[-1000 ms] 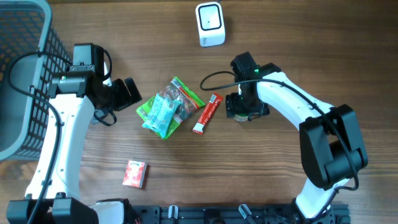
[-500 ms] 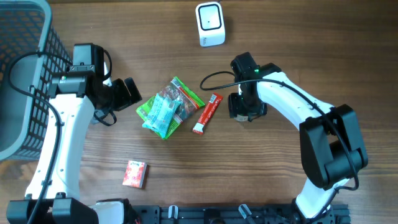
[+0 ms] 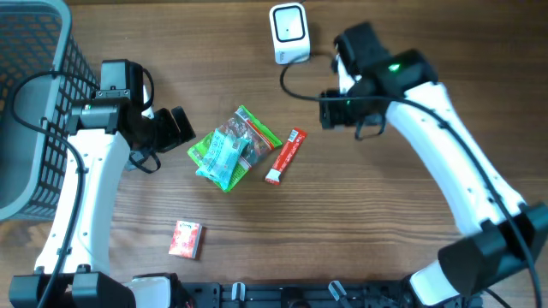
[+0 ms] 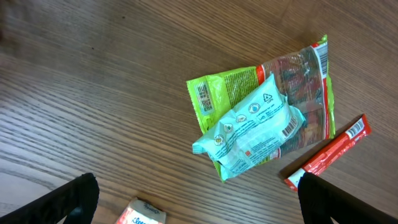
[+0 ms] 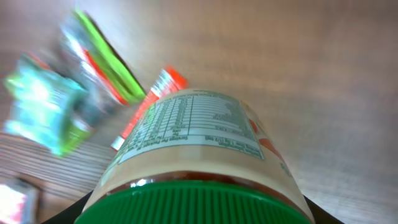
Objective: Scan the item barcode
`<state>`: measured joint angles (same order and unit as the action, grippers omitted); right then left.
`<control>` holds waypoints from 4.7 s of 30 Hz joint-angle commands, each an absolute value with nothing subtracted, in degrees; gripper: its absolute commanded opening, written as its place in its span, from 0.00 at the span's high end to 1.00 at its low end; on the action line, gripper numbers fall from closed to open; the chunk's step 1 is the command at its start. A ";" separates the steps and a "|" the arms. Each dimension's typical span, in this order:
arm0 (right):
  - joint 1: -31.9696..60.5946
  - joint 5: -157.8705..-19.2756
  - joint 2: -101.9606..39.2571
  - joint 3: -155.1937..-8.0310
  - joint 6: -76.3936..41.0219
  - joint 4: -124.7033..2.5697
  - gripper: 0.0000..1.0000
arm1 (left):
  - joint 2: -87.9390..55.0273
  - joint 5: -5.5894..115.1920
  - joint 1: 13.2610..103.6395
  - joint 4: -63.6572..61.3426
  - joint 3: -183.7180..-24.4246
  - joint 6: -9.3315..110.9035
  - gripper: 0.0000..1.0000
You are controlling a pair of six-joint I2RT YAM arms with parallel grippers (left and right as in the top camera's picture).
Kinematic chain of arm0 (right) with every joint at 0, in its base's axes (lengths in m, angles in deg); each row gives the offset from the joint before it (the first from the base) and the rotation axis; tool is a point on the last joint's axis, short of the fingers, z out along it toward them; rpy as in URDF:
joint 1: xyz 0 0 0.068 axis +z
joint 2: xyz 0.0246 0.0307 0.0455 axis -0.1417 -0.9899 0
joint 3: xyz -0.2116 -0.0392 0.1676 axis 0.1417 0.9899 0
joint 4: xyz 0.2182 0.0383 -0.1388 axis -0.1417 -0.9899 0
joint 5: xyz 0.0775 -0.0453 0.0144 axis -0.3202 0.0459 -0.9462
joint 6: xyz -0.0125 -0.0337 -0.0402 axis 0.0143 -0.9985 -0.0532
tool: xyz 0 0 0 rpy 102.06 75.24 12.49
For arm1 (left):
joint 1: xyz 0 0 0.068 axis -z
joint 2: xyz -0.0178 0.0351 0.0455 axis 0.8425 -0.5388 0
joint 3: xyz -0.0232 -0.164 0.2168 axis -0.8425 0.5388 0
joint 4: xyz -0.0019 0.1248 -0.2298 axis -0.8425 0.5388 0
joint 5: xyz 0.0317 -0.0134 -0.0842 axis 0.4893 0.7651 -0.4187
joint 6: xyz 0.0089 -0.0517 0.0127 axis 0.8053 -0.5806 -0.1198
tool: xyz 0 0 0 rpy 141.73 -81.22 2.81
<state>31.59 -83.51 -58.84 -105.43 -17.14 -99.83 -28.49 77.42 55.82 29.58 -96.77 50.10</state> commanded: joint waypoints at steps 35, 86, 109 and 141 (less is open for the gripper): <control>31.44 -75.16 -89.66 -118.78 -24.13 -35.79 0.53 | -28.55 76.94 55.62 29.58 -96.73 50.80 0.00; 30.30 -70.07 -85.09 -118.78 -29.97 -32.16 0.48 | -28.55 76.94 55.62 29.56 -96.73 50.80 0.00; 16.01 -70.44 -69.87 -103.20 -23.67 -90.34 0.48 | -28.55 76.94 55.62 29.58 -96.73 50.80 0.00; 2.65 -70.55 -67.08 -87.74 -21.07 -81.67 0.00 | -28.55 76.96 55.62 29.56 -96.73 50.80 0.00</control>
